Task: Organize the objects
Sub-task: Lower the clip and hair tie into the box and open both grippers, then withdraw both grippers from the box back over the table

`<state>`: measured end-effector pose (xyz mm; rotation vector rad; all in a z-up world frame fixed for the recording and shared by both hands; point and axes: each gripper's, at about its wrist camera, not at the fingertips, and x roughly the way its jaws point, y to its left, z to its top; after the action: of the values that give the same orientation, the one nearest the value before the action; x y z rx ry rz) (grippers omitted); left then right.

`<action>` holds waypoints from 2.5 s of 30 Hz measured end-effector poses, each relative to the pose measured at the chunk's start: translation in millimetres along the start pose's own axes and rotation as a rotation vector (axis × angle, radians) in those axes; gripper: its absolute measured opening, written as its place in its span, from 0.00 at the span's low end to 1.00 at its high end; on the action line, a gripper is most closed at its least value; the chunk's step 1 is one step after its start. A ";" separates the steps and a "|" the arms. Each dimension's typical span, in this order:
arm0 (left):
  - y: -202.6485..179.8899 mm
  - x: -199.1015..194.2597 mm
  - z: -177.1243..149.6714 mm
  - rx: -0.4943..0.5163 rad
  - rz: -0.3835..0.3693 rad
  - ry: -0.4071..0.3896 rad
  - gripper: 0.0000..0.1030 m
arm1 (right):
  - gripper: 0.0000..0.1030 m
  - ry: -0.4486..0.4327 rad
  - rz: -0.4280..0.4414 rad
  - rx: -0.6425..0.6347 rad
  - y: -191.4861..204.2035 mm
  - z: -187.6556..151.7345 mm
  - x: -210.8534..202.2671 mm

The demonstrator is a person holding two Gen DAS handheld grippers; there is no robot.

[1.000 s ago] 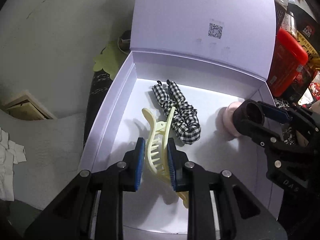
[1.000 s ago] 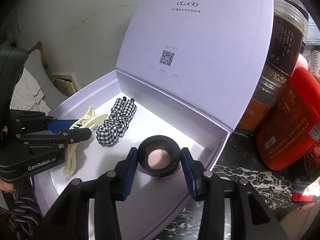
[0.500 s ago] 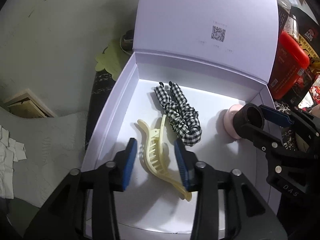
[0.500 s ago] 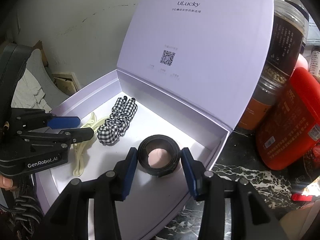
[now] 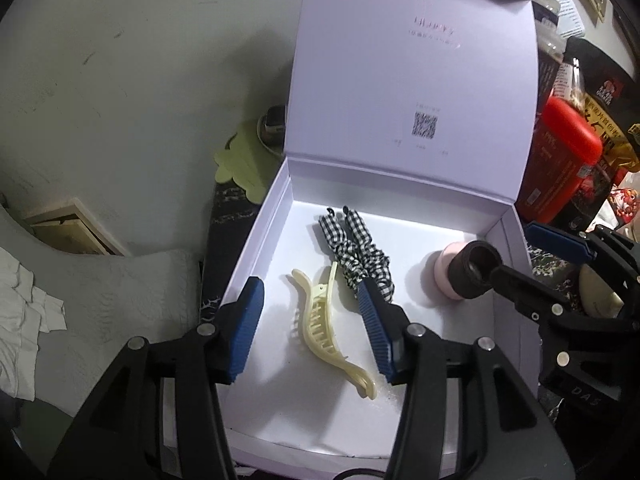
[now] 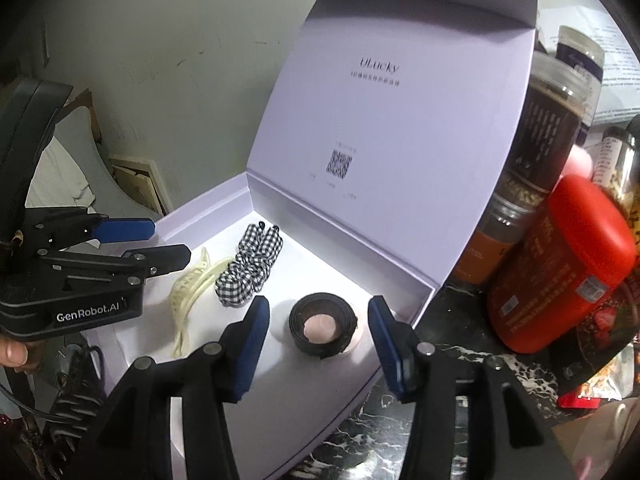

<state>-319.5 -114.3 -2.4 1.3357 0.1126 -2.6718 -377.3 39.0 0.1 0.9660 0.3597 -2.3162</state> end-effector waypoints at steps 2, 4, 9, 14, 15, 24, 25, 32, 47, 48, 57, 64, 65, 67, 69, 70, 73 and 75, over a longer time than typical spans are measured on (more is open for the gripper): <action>2.1 -5.8 5.4 0.011 0.003 -0.012 0.46 | 0.54 -0.009 -0.002 -0.002 1.4 0.9 -5.6; 3.6 -10.9 7.0 0.024 0.013 -0.023 0.46 | 0.55 -0.020 -0.008 -0.004 2.9 1.7 -13.6; -4.3 -39.8 6.4 0.052 0.038 -0.086 0.54 | 0.57 -0.046 -0.032 -0.005 3.1 3.7 -35.9; -7.4 -54.8 6.2 0.074 0.026 -0.129 0.62 | 0.59 -0.097 -0.037 -0.018 3.5 8.1 -61.6; -8.8 -58.6 7.4 0.075 0.030 -0.127 0.62 | 0.59 -0.106 -0.045 -0.025 2.2 8.8 -67.9; -15.6 -93.4 0.5 0.079 0.053 -0.173 0.71 | 0.65 -0.135 -0.036 -0.040 11.9 6.7 -99.2; -15.9 -96.3 -0.7 0.076 0.050 -0.177 0.72 | 0.65 -0.136 -0.035 -0.036 11.9 6.1 -102.0; -18.5 -114.4 -16.0 0.065 0.043 -0.168 0.76 | 0.66 -0.119 -0.032 -0.021 16.3 -7.9 -113.9; -22.8 -164.1 -50.2 0.073 0.062 -0.175 0.77 | 0.66 -0.117 -0.037 -0.021 39.3 -36.3 -164.3; -22.8 -168.0 -53.1 0.072 0.064 -0.177 0.77 | 0.67 -0.119 -0.037 -0.023 42.2 -39.1 -169.6; -24.1 -200.1 -78.7 0.073 0.051 -0.187 0.77 | 0.68 -0.131 -0.037 -0.034 61.3 -61.7 -206.6; -32.2 -213.9 -98.4 0.098 0.034 -0.185 0.78 | 0.71 -0.128 -0.045 -0.009 65.9 -82.1 -223.4; -34.0 -214.7 -101.6 0.103 0.034 -0.184 0.78 | 0.71 -0.127 -0.047 -0.008 65.9 -84.5 -224.7; -36.2 -215.0 -105.8 0.111 0.029 -0.180 0.78 | 0.71 -0.121 -0.051 0.000 64.8 -89.6 -227.1; -39.3 -214.4 -110.9 0.121 0.029 -0.172 0.79 | 0.71 -0.117 -0.054 0.008 63.4 -95.4 -230.1; -40.0 -213.7 -112.5 0.123 0.031 -0.170 0.79 | 0.71 -0.113 -0.056 0.011 62.9 -97.4 -230.7; -42.2 -210.9 -119.7 0.132 0.035 -0.161 0.79 | 0.71 -0.104 -0.065 0.016 61.7 -104.2 -232.8; -43.6 -208.0 -124.8 0.142 0.031 -0.151 0.79 | 0.71 -0.097 -0.065 0.021 61.2 -109.4 -233.5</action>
<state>-105.5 -33.3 89.1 1.1560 -0.1156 -2.7877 -148.8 139.1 89.5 0.8600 0.3316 -2.4205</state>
